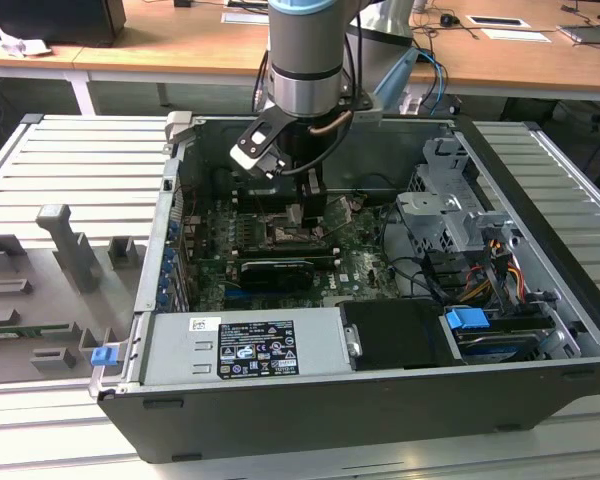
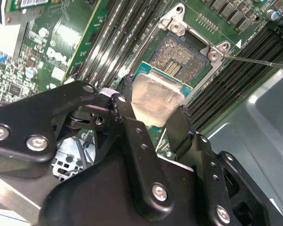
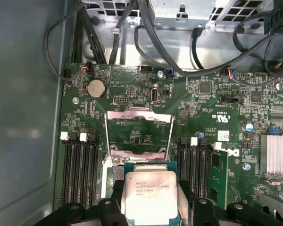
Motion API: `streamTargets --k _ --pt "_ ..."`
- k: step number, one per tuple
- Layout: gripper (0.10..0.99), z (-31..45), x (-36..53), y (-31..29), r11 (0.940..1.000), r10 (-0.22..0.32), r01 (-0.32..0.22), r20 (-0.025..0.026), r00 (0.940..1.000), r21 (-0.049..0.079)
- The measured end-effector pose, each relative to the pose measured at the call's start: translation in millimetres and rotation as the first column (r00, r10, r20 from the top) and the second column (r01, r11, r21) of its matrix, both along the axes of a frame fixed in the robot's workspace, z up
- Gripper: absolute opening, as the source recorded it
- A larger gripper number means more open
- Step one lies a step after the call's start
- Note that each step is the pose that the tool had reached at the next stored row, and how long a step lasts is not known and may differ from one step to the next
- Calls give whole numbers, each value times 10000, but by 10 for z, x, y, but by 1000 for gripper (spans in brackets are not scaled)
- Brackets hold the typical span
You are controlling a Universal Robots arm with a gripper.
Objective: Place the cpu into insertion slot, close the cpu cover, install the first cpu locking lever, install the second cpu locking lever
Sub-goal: 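Place the cpu into insertion slot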
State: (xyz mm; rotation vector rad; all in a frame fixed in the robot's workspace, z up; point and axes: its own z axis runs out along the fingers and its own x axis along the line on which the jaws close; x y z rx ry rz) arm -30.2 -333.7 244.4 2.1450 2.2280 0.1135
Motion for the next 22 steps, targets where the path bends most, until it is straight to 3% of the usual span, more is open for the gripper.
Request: streamTargets --k 16,22 --pt "529 -64 -34 20 9998 -196 196 1 9998 1" --pt "529 -87 -52 54 9994 -360 360 1 9994 1"
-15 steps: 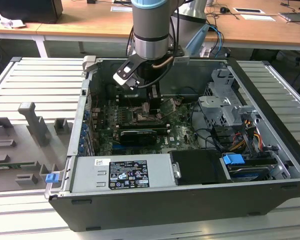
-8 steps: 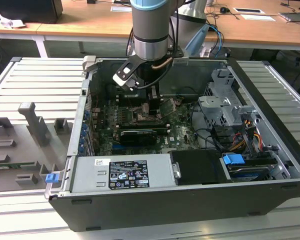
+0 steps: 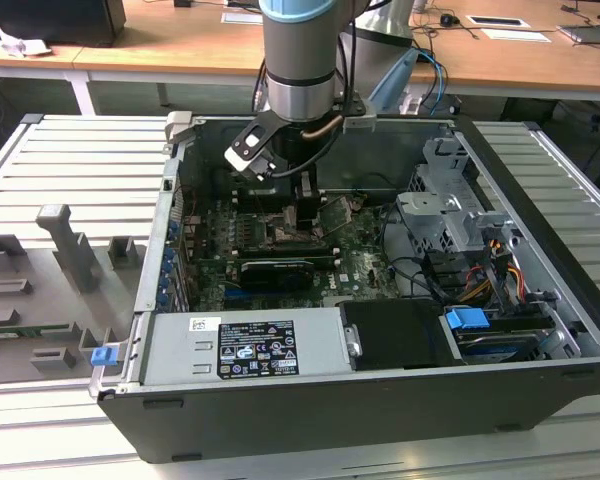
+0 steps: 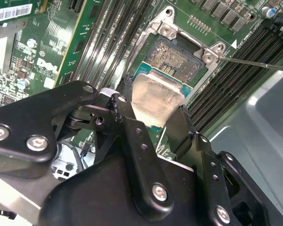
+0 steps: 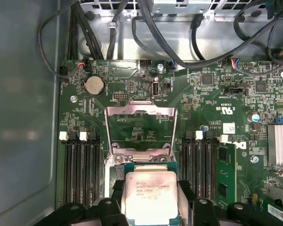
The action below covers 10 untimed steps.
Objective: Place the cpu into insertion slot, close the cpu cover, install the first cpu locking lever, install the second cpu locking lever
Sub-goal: 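Place the cpu into insertion slot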
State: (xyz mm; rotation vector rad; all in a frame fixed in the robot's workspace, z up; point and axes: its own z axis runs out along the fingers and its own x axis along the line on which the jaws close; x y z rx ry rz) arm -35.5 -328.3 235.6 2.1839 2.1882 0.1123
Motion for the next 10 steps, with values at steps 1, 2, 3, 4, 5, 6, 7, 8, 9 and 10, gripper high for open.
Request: streamTargets --k 1,2,3,4,5,6,7,8,9,10 --pt "529 -10 -21 3 10000 0 0 0 10000 0" --pt "529 -22 -32 8 10000 0 0 0 10000 -1" --pt "529 -33 -36 13 10000 0 0 0 10000 0" --pt "529 -44 -39 17 10000 0 0 0 10000 -1" --pt "529 -55 -41 20 10000 0 0 0 10000 -1" --pt "529 -68 -41 25 10000 0 0 -1 10000 -2" --pt "529 -84 -41 33 10000 0 0 -1 10000 -1" --pt "529 -101 -41 41 10000 -1 1 -1 10000 -1" --pt "529 -113 -58 43 10000 -3 3 -1 10000 -3" --pt "529 -118 -68 44 10000 -4 4 0 10000 -1"
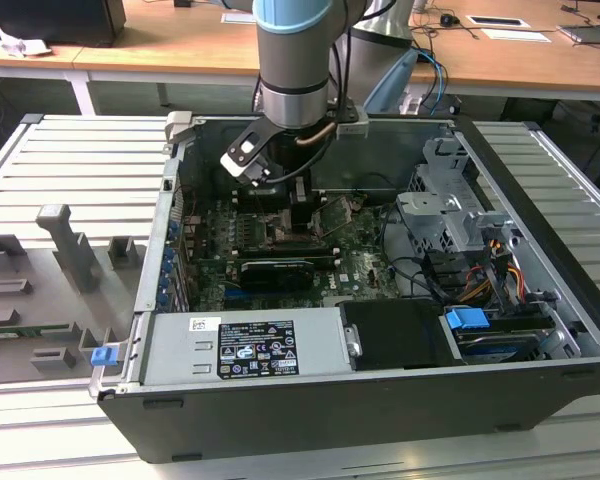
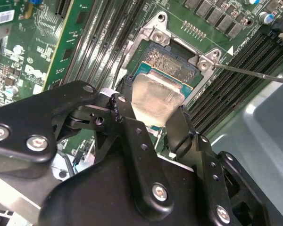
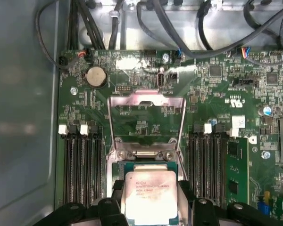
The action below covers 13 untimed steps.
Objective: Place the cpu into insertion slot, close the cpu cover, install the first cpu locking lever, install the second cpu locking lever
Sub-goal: 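Place the cpu into insertion slot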
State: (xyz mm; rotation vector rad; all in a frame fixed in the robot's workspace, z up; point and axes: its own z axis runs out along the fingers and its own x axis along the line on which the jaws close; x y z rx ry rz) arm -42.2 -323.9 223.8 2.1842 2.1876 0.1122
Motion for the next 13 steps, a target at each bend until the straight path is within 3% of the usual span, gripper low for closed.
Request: streamTargets --k 13 --pt "529 -128 -52 43 9996 -292 292 -1 9996 0"
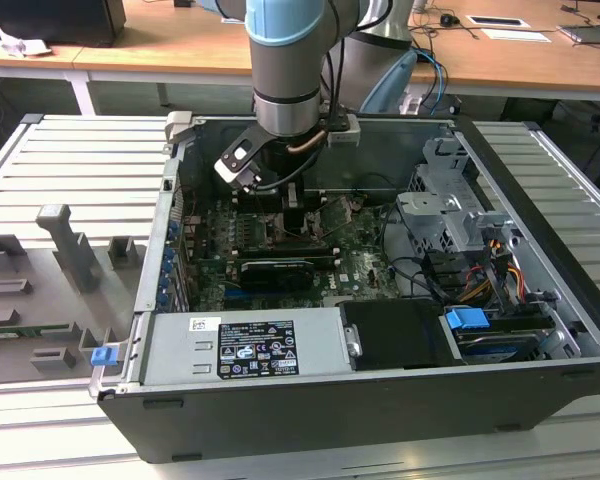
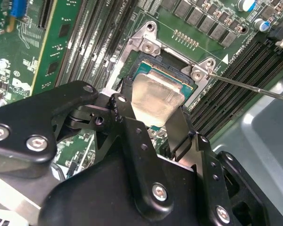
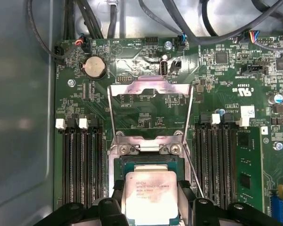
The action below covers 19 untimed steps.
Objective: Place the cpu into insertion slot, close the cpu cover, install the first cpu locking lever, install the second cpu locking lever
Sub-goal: 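Place the cpu into insertion slot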
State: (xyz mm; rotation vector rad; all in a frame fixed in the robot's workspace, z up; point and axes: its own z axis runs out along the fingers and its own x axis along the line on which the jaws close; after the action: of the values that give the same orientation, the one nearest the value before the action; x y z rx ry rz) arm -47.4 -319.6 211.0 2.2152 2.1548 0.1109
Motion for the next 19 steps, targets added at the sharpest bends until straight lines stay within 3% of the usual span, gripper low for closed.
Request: streamTargets --k 10,19 --pt "529 -59 0 1 9999 -115 115 1 9999 -4" --pt "529 -91 3 12 9998 -113 113 1 9999 -152"
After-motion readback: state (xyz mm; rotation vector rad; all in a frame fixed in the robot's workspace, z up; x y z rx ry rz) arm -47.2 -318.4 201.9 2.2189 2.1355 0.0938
